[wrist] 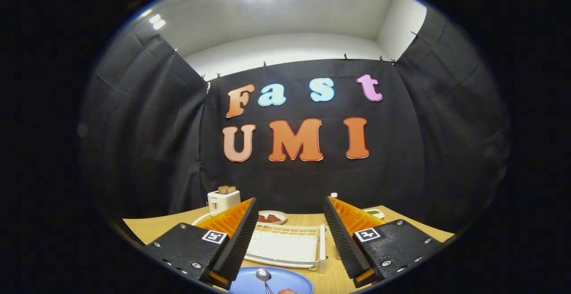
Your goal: Take the plate from the dish rack, then take the spoon from the basket and place it into the plate.
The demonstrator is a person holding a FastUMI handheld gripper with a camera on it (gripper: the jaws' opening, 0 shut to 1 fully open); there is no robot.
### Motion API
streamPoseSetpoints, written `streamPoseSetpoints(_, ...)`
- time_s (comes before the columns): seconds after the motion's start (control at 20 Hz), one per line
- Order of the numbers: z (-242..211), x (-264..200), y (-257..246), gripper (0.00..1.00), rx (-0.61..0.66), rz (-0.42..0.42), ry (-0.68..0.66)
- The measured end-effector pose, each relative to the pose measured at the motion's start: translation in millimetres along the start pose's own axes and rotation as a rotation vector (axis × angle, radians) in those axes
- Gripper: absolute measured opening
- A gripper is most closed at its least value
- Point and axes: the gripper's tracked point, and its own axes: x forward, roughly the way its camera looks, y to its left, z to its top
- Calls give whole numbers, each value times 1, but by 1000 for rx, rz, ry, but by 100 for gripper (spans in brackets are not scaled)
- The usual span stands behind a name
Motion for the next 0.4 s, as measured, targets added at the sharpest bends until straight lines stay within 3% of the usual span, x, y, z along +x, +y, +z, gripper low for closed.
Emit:
streamPoseSetpoints(0.15, 3, 1, 3, 88, 52, 11, -3)
streamPoseSetpoints(0.4, -5, 1, -18, 88, 50, -54, 4)
